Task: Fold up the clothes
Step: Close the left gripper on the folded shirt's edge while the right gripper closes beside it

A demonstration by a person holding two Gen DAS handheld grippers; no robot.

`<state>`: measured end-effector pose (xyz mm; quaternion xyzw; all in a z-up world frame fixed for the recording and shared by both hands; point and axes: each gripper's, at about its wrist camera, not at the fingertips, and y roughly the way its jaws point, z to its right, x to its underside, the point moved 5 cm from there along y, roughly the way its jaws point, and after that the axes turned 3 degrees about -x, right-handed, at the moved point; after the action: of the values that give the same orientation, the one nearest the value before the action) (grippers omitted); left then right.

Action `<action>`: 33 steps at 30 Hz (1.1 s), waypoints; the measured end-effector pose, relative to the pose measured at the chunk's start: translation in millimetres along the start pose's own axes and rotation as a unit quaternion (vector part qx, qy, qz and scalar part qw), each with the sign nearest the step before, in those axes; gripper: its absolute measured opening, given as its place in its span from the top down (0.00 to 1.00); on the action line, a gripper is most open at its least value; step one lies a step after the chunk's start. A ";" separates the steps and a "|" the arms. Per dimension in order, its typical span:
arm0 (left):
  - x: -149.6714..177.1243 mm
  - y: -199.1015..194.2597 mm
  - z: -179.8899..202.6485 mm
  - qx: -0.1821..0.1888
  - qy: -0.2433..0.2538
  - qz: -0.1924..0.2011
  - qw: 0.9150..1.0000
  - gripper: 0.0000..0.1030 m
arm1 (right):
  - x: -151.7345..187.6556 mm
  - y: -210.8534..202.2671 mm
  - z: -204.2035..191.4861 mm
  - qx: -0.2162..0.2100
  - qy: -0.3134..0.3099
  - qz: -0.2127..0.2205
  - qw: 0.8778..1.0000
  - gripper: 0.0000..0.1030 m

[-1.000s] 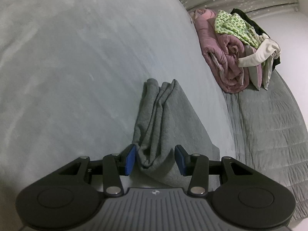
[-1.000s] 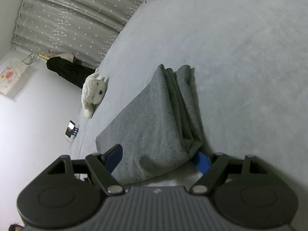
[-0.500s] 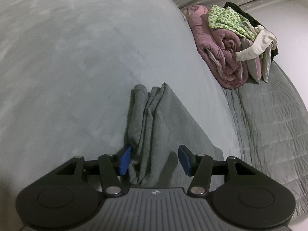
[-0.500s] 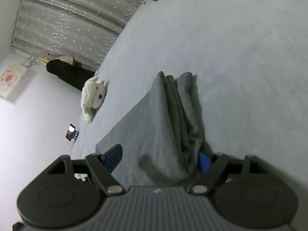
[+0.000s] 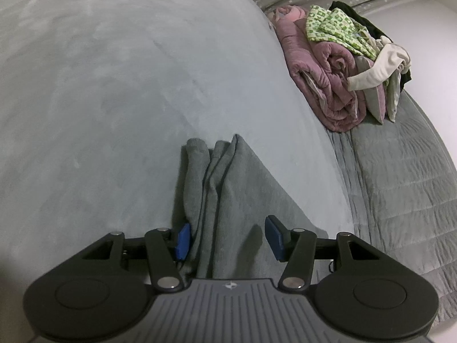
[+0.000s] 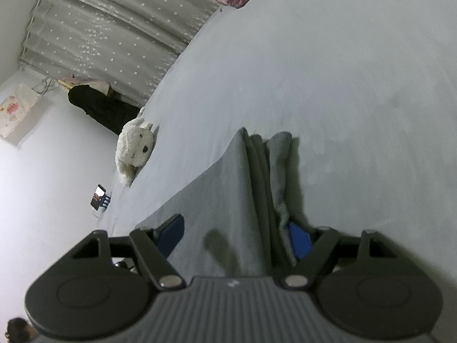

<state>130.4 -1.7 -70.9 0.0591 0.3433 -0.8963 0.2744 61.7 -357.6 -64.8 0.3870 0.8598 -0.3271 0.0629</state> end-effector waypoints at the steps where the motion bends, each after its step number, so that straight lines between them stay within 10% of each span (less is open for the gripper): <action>1: -1.4 0.7 -0.4 0.001 -0.001 0.000 1.000 0.49 | -1.1 0.4 0.5 0.002 -0.003 0.001 1.000 0.29; 19: -4.0 7.9 5.0 -0.001 0.040 0.002 0.999 0.49 | -5.8 11.5 -6.2 0.022 -0.048 0.006 0.999 0.45; 33: -0.3 9.2 9.8 -0.009 0.056 0.016 0.998 0.67 | -2.9 7.2 -11.5 0.042 -0.066 0.016 0.997 0.73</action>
<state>136.4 -13.6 -68.7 0.1122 0.3650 -0.8839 0.2701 70.5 -348.8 -58.5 0.3807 0.8329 -0.3868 0.1085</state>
